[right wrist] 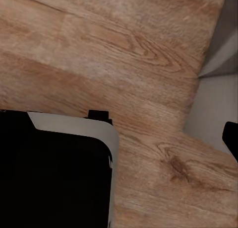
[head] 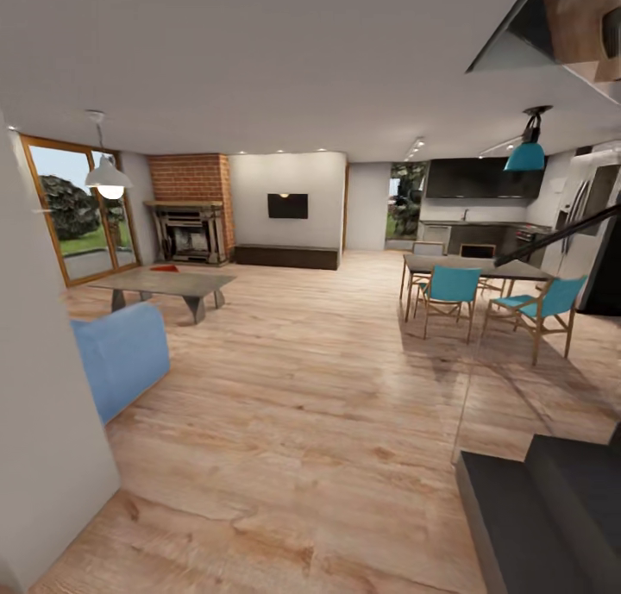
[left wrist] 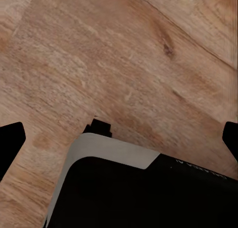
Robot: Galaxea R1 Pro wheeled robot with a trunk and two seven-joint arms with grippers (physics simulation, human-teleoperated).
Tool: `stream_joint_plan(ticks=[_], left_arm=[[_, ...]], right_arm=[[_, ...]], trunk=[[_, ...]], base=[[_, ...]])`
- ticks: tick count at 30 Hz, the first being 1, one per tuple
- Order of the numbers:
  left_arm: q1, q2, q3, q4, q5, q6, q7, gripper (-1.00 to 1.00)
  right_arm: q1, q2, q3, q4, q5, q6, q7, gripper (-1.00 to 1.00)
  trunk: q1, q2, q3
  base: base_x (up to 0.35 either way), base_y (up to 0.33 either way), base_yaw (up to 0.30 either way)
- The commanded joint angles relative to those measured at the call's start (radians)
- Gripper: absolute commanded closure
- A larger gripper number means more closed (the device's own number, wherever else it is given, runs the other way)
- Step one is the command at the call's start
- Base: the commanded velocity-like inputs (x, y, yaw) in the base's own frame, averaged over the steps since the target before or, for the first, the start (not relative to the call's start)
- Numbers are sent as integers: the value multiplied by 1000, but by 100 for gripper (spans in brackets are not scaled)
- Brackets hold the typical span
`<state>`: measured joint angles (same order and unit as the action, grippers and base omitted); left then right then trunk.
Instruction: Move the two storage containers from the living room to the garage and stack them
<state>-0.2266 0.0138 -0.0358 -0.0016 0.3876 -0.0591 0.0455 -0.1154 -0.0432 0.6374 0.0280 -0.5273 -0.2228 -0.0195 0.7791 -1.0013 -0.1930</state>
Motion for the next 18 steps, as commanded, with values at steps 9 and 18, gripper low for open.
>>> stream_joint_plan(ticks=[9,18], left_arm=[[0,0,-4,0,5,4,2,-100],[0,0,-4,0,5,4,2,-100]], right_arm=[[-1,-1,10,3,-5,-6,10,-100],[-1,-1,11,3,-5,-4,12,-100]], trunk=[[1,-1,-1],[1,-1,-1]], base=[[327,0,-25],[327,0,0]])
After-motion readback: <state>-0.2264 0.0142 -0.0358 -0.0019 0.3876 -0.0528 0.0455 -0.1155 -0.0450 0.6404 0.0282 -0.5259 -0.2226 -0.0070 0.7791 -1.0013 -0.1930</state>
